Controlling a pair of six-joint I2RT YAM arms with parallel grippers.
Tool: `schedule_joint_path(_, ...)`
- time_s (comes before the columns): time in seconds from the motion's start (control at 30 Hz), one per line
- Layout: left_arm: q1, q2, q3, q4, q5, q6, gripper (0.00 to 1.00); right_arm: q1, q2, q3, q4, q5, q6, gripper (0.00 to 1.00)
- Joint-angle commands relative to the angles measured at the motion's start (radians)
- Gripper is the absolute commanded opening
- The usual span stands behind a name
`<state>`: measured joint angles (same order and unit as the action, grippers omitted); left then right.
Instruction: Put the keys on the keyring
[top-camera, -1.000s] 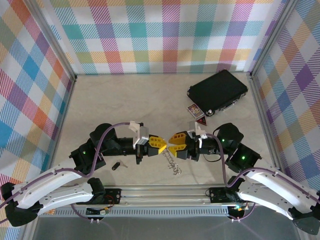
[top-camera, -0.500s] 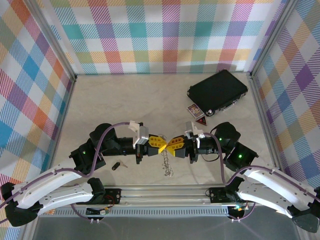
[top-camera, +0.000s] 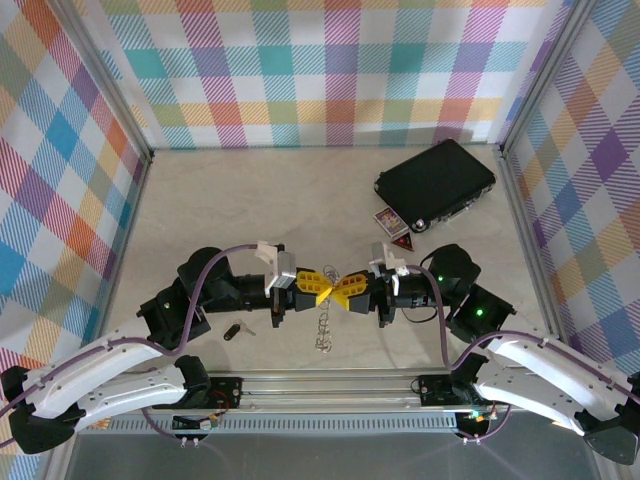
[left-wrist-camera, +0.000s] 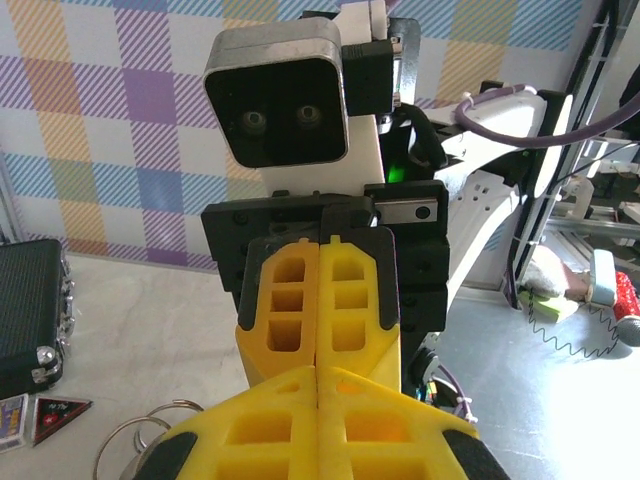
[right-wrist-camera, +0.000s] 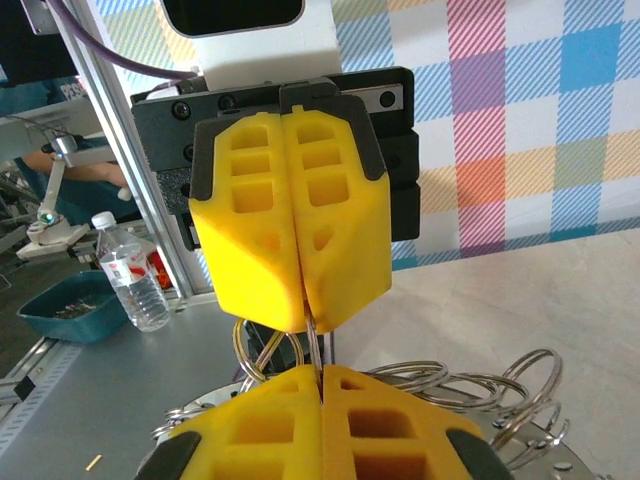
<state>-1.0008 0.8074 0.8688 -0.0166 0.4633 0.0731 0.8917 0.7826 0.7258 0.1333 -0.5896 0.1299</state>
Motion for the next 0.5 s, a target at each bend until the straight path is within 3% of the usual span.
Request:
schedule_joint_path(0.0, -0.013, -0.028, -0.014, -0.052, -0.007, 0.023, 0.0, 0.0, -0.014, 0.033, -0.064, 0.05, -0.068, 0.0)
schedule_joint_path(0.13, -0.013, -0.03, -0.017, -0.069, -0.011, 0.027, 0.0, 0.0, -0.011, 0.06, -0.122, 0.034, -0.099, 0.0)
schedule_joint_path(0.33, -0.013, -0.043, -0.027, -0.047, 0.0, 0.024, 0.0, 0.0, -0.043, 0.028, -0.07, 0.002, -0.104, 0.0)
schedule_joint_path(0.47, -0.013, -0.042, -0.019, -0.088, -0.001, 0.031, 0.04, 0.0, -0.042, 0.07, -0.166, 0.032, -0.153, 0.0)
